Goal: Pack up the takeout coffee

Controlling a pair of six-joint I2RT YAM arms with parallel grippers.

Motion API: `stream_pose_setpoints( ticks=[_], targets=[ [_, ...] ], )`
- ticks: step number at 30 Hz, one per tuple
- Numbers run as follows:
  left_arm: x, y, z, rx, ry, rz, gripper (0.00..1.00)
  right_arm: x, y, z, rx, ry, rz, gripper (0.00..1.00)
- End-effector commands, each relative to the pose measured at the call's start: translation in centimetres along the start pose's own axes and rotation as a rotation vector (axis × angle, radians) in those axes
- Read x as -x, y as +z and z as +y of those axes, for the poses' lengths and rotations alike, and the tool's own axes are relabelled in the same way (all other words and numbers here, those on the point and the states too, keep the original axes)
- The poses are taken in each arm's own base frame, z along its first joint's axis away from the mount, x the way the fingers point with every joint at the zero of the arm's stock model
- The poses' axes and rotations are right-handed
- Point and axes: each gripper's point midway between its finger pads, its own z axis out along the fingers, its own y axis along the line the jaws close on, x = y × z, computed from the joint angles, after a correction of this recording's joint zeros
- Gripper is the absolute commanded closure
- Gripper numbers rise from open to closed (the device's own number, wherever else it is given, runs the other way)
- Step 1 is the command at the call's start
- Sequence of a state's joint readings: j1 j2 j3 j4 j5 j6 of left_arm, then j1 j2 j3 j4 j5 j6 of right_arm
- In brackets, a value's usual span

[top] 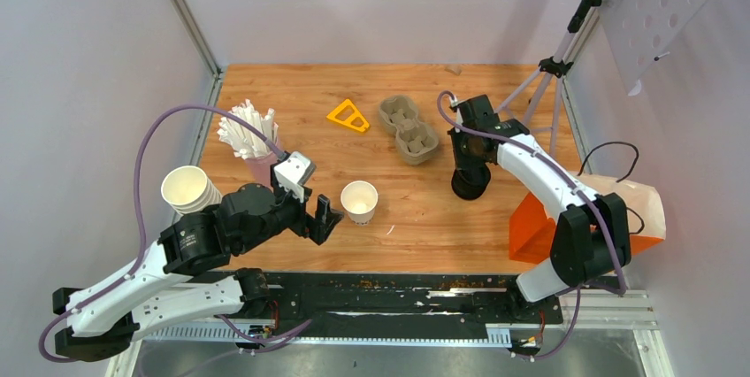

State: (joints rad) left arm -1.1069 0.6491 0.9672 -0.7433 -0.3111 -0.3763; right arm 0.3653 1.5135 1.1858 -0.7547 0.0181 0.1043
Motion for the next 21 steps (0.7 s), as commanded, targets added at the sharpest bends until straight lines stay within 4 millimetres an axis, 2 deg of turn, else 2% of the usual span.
stream_pose_setpoints(
  ticks=[1,7,13,17,21],
  targets=[
    [0.6,0.0,-0.4,-0.016,-0.007,-0.022,0.0,2.1,-2.4,0.0,-0.005,0.025,-0.068,1.0],
    [0.5,0.1,-0.4,-0.014,-0.006,-0.018,0.0,1.9,-2.7,-0.2,-0.016,0.029,-0.05,1.0],
    [0.9,0.0,0.2,0.018,0.014,-0.036,0.0,3.1,-5.5,0.5,0.013,0.051,-0.073,1.0],
    [1.3,0.1,0.6,0.032,0.046,-0.047,0.0,3.7,-7.8,2.0,0.097,0.063,-0.11,1.0],
    [2.1,0.2,0.4,0.016,0.102,-0.085,0.0,4.3,-10.5,4.7,0.259,0.065,-0.172,1.0]
  ],
)
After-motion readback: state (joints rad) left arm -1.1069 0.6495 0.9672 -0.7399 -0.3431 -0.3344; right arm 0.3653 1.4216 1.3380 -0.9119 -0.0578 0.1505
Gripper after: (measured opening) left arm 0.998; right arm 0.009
